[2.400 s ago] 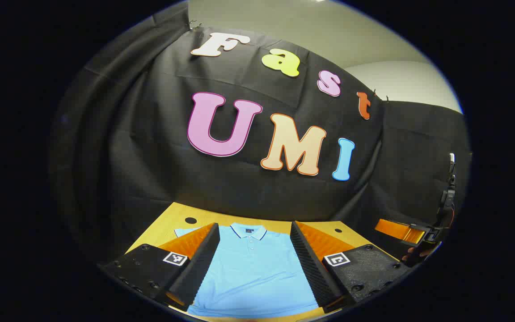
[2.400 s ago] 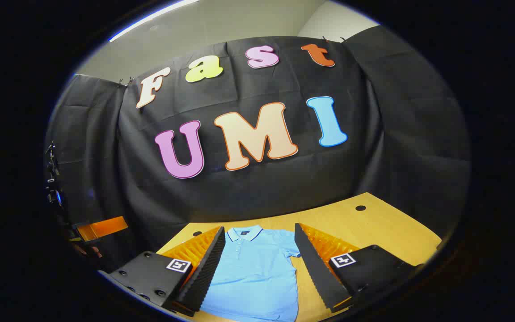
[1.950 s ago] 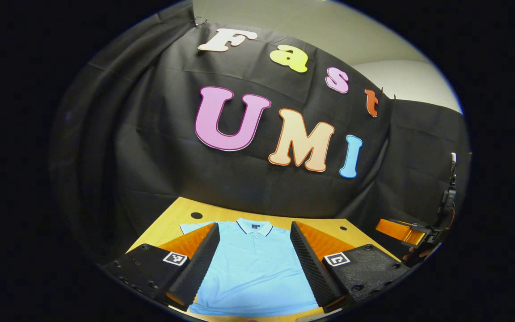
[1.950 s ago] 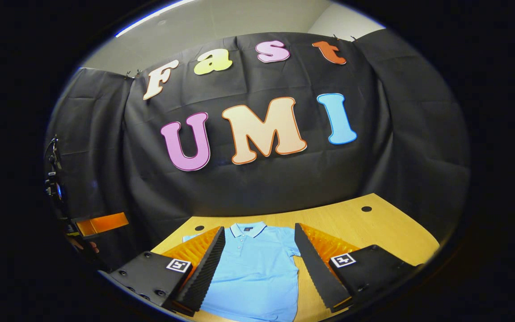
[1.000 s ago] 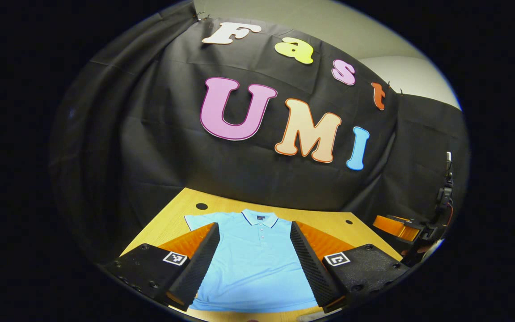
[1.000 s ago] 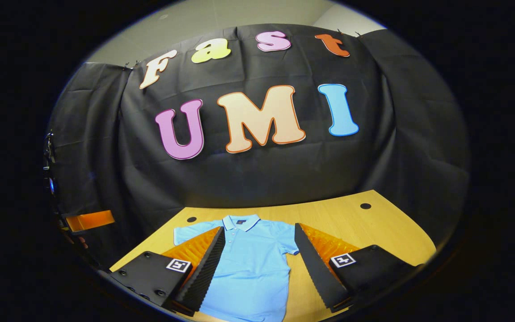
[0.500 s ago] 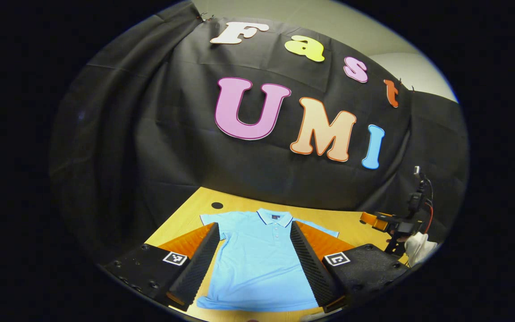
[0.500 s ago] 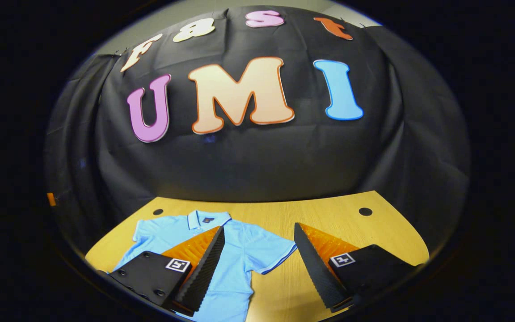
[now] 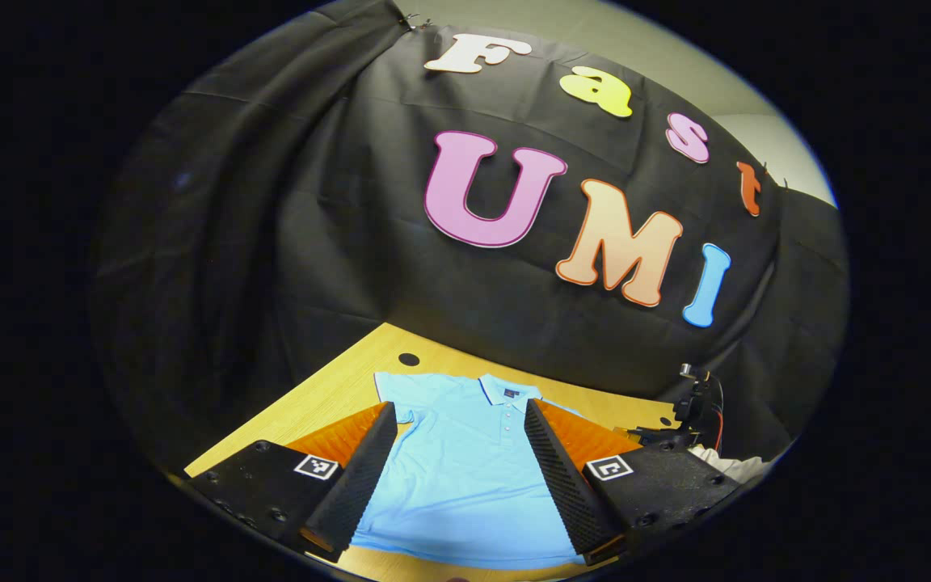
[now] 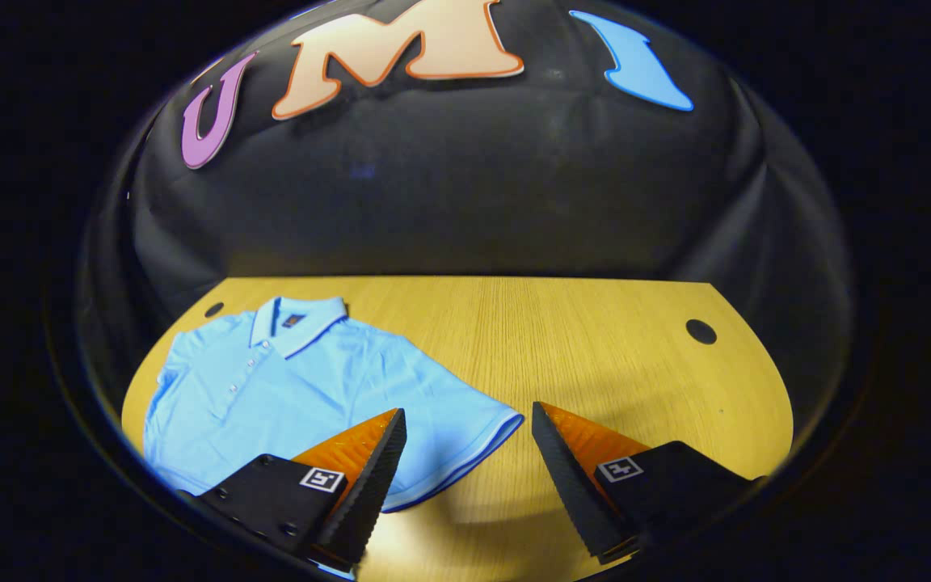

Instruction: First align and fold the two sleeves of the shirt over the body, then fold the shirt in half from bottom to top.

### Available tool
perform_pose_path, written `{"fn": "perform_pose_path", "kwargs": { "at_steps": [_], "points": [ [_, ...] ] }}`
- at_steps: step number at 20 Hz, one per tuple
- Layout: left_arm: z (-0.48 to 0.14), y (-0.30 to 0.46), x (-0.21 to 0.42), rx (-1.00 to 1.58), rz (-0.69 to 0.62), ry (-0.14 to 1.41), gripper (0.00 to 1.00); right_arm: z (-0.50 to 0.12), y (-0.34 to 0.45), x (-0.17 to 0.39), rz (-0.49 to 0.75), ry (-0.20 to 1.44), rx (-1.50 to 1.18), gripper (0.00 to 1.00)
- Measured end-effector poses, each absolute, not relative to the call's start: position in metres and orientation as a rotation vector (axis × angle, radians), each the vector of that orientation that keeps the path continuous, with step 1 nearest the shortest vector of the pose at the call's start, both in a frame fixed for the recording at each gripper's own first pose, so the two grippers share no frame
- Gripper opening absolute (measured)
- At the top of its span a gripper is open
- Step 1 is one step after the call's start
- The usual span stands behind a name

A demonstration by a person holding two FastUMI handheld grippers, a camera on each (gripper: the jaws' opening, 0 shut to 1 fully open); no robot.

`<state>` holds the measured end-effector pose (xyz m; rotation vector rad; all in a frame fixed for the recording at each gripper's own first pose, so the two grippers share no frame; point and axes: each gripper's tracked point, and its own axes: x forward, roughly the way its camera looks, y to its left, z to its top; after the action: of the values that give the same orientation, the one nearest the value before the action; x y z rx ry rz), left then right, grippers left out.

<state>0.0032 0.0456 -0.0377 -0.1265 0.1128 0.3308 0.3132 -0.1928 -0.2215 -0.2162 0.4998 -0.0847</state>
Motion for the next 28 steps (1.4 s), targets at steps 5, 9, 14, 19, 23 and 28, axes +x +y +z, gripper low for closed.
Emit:
{"fn": "perform_pose_path", "kwargs": {
  "at_steps": [5,9,14,19,23,28],
  "points": [
    [-0.053,0.050,-0.004,-0.104,0.392,0.167,0.95,-0.248,-0.198,0.328,-0.074,0.529,-0.222,0.98],
    [-0.064,0.041,-0.001,-0.125,0.386,0.191,0.95,-0.247,-0.198,0.339,-0.071,0.503,-0.179,0.97],
    [-0.078,0.027,0.008,-0.132,0.369,0.213,0.95,-0.249,-0.190,0.346,-0.033,0.490,-0.192,0.84],
    [-0.082,0.019,0.010,-0.144,0.363,0.221,0.95,-0.254,-0.169,0.343,0.016,0.495,-0.187,0.27],
    [-0.083,0.017,0.008,-0.150,0.371,0.214,0.95,-0.255,-0.160,0.337,0.022,0.510,-0.197,0.12],
    [-0.085,0.015,0.010,-0.152,0.368,0.213,0.95,-0.221,-0.119,0.331,0.075,0.435,-0.143,0.12]
  ]
}}
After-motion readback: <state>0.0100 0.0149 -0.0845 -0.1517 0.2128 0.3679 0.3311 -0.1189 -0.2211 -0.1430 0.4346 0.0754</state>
